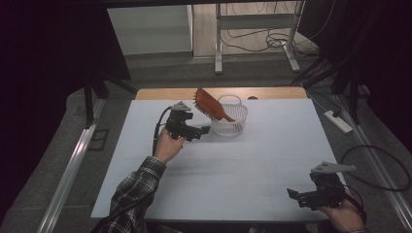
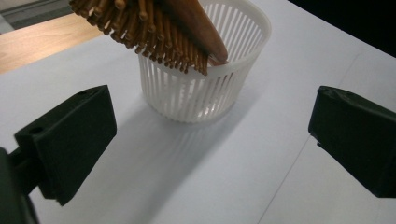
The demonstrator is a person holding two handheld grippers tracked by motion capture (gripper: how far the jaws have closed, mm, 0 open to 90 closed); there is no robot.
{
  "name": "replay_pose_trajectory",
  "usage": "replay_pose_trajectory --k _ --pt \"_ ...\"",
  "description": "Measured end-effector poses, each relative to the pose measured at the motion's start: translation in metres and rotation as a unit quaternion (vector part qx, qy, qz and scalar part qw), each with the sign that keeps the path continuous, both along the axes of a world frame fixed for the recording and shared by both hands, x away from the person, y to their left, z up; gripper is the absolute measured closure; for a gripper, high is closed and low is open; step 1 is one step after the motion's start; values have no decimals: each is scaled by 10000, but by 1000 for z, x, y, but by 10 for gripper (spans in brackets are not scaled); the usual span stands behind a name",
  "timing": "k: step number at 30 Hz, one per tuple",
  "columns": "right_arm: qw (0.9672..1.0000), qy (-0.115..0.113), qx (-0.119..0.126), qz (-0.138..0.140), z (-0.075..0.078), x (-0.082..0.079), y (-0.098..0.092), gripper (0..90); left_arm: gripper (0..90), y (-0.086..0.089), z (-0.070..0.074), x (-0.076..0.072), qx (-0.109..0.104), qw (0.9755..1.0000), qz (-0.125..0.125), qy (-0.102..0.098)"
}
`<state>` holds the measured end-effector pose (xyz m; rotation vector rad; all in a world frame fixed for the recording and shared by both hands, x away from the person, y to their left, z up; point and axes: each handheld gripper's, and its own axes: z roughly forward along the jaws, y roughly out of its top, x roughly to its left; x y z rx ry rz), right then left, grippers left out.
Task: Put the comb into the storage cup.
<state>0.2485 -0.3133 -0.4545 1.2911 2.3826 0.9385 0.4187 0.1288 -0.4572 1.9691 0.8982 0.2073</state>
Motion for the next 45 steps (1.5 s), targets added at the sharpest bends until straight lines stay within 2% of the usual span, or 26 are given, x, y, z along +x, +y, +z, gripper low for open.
replay_pose_trajectory --k 3,10,16,24,27,41,45 --pt "10000 -13 -2 4 0 0 0 0 9 2 -2 -1 -53 10000 -37 56" --pt "10000 -27 6 5 0 -1 0 0 10 7 -3 -5 -177 9998 -69 29" --pt "10000 -30 27 -3 0 -1 0 0 8 11 -3 -10 -100 9999 -24 16" --pt "10000 -74 54 -38 1 -1 -1 0 0 16 0 -19 -114 9999 25 110" --pt "10000 -83 47 -23 1 -2 -1 0 0 17 0 -22 -39 9999 31 89" --pt "9999 -140 35 -15 1 -3 -1 0 0 23 2 -35 21 9999 105 54" --pt "9999 -150 41 -21 1 -3 -1 0 0 27 2 -42 107 9999 133 2"
